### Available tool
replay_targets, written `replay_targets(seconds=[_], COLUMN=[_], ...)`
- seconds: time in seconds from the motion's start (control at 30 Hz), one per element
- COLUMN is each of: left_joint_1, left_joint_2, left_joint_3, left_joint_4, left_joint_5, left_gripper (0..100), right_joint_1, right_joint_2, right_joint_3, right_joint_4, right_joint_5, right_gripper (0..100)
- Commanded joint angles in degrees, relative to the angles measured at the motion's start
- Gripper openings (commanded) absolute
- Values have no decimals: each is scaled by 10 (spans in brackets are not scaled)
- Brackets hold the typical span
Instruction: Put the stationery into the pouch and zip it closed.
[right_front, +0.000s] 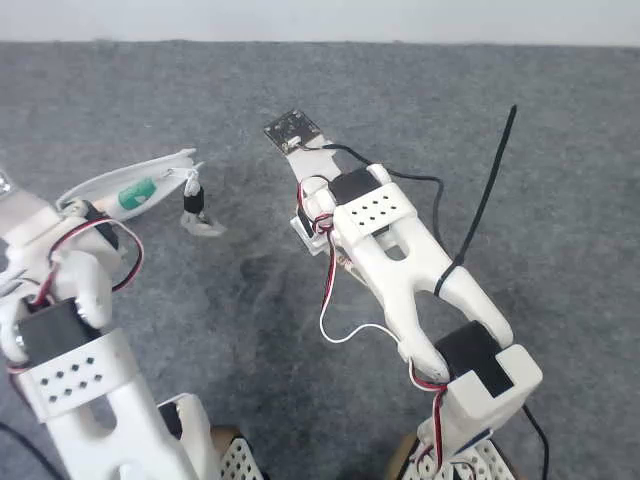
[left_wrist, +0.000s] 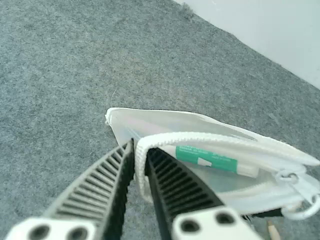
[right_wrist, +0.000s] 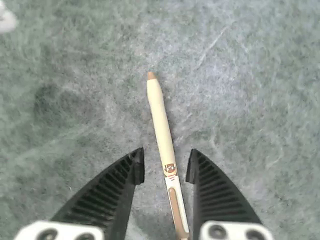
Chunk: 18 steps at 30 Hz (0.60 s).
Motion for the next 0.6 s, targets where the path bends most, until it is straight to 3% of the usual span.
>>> replay_targets(seconds=[0.0,0.37,0.57], left_joint_1=[3,3,3], left_joint_2=[-28,-28,-28], left_joint_3=[-22,-22,-22], left_joint_4=[-24,-24,-24], left_joint_5=[6,4,4], left_gripper=[12,12,12], right_joint_1=[-1,-17,-43], right_joint_2=[-29,145,167], right_joint_3=[-40,-144,-159], right_joint_4=[0,7,37], right_joint_5=[-8,17,33], right_gripper=[120,118,118])
